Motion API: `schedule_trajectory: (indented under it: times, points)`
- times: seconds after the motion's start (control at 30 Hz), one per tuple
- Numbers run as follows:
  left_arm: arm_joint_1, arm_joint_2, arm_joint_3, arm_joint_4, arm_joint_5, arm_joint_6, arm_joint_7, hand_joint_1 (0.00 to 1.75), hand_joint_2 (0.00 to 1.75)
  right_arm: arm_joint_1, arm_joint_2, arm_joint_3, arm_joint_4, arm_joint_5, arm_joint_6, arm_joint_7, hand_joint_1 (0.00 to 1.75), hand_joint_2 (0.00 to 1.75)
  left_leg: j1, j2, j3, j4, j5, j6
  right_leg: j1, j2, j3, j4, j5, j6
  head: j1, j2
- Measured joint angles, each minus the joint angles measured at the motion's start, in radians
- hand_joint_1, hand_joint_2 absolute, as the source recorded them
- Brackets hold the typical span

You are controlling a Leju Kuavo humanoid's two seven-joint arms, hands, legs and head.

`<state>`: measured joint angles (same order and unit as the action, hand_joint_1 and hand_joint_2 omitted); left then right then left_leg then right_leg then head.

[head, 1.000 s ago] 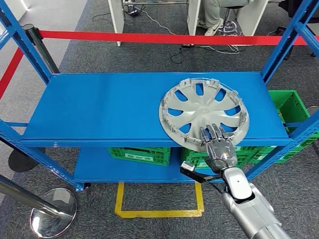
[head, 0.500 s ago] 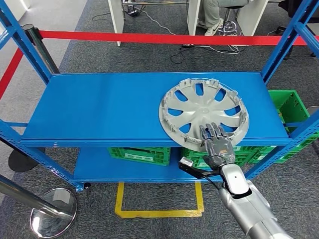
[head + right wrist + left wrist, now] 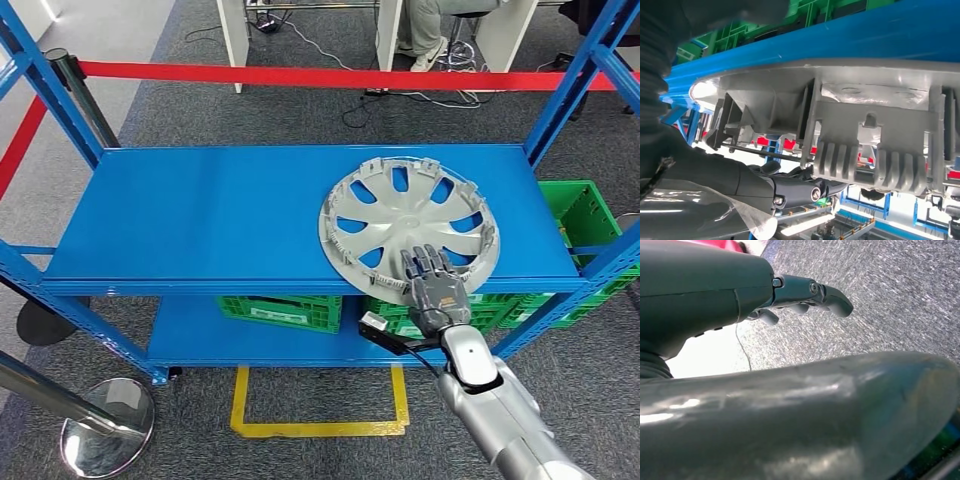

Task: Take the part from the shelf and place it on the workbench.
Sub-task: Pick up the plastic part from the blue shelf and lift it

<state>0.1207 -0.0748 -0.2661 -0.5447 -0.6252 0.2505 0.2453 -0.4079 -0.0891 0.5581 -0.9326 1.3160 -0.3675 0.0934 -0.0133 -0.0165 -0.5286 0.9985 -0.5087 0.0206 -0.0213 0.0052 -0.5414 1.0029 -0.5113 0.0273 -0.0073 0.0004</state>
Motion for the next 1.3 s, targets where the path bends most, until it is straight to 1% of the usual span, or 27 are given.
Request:
schedule_trajectory:
  times: [0.03,0.1,0.47,0.67,0.87,1.0,1.13,1.3]
  points:
    - [0.0,0.0,0.0,0.0,0.0,0.0,0.0,0.0,0.0,-0.002,0.001,0.0,0.002,0.001,0.001,0.001,1.66,1.75,0.0,0.0,0.0,0.0,0.0,0.0,0.0,0.0,0.0,0.0,0.0,0.0,0.0,0.0]
    - [0.0,0.0,0.0,0.0,0.0,0.0,-0.001,0.0,0.0,-0.008,0.001,0.0,0.007,0.003,0.002,0.002,1.75,1.75,0.0,0.0,0.0,0.0,0.0,0.0,0.0,0.0,0.0,0.0,0.0,0.0,0.0,0.0]
    - [0.0,0.0,0.01,-0.003,-0.001,-0.006,-0.008,0.0,0.0,-0.031,0.003,-0.005,0.016,0.006,0.01,0.003,1.75,1.75,0.0,0.0,0.0,0.0,0.0,0.0,0.0,0.0,0.0,0.0,0.0,0.0,0.0,0.0]
    - [0.0,-0.001,0.019,-0.006,-0.017,-0.008,-0.016,0.0,0.0,-0.042,0.003,-0.007,0.016,0.011,-0.006,-0.002,1.75,1.75,0.0,0.0,0.001,0.0,0.0,0.0,0.0,0.0,0.001,0.0,0.0,0.0,0.0,0.0]
    - [0.002,-0.003,0.033,-0.012,-0.054,0.006,-0.024,0.0,0.0,-0.024,0.003,-0.016,-0.018,0.015,-0.076,-0.018,1.75,1.75,0.0,0.0,0.001,0.0,0.0,0.0,0.0,0.0,0.001,0.0,0.0,0.0,0.0,0.0]
    - [0.013,-0.004,0.048,-0.029,-0.089,0.017,-0.023,0.0,0.0,0.021,0.004,-0.024,-0.103,0.039,-0.14,-0.027,1.75,1.75,0.0,0.0,0.0,0.0,0.0,0.0,0.0,0.0,0.0,0.0,0.0,0.0,0.0,0.0]
    - [0.023,-0.008,0.066,-0.049,-0.128,0.027,-0.016,0.0,1.75,0.062,0.004,-0.024,-0.236,0.082,-0.19,-0.036,1.75,1.75,0.0,0.0,0.0,0.0,0.0,0.0,0.0,0.0,0.0,0.0,0.0,0.0,0.0,0.0]
    - [0.033,-0.012,0.084,-0.066,-0.17,0.032,-0.013,0.0,1.75,0.099,0.004,-0.019,-0.399,0.131,-0.235,-0.045,1.75,1.75,0.0,0.0,0.0,0.0,0.0,0.0,0.0,0.0,0.0,0.0,0.0,0.0,0.0,0.0]
